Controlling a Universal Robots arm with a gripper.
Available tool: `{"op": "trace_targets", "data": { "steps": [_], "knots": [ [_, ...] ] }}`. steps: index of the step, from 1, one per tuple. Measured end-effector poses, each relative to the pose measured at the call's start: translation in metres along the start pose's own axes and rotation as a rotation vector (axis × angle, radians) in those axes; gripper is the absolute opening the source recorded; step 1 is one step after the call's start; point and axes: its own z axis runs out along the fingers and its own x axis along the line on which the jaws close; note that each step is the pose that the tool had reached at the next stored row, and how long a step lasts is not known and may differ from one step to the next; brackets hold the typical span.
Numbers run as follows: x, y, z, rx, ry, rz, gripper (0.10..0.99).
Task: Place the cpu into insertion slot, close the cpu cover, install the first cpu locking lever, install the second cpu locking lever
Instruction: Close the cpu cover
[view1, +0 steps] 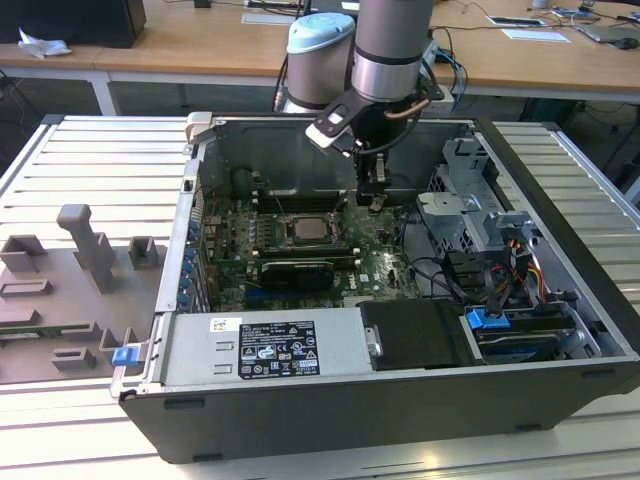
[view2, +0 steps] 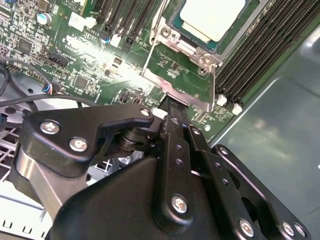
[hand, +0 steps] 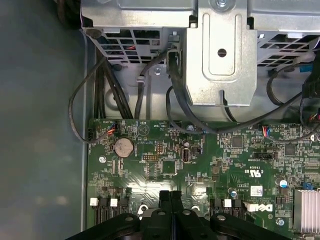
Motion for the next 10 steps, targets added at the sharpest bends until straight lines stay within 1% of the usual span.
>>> {"op": "trace_targets", "data": {
  "steps": [10],
  "knots": [
    [0.0001,-0.0042,-0.0001,0.0,0.0,0.0,0.106]
  ]
}}
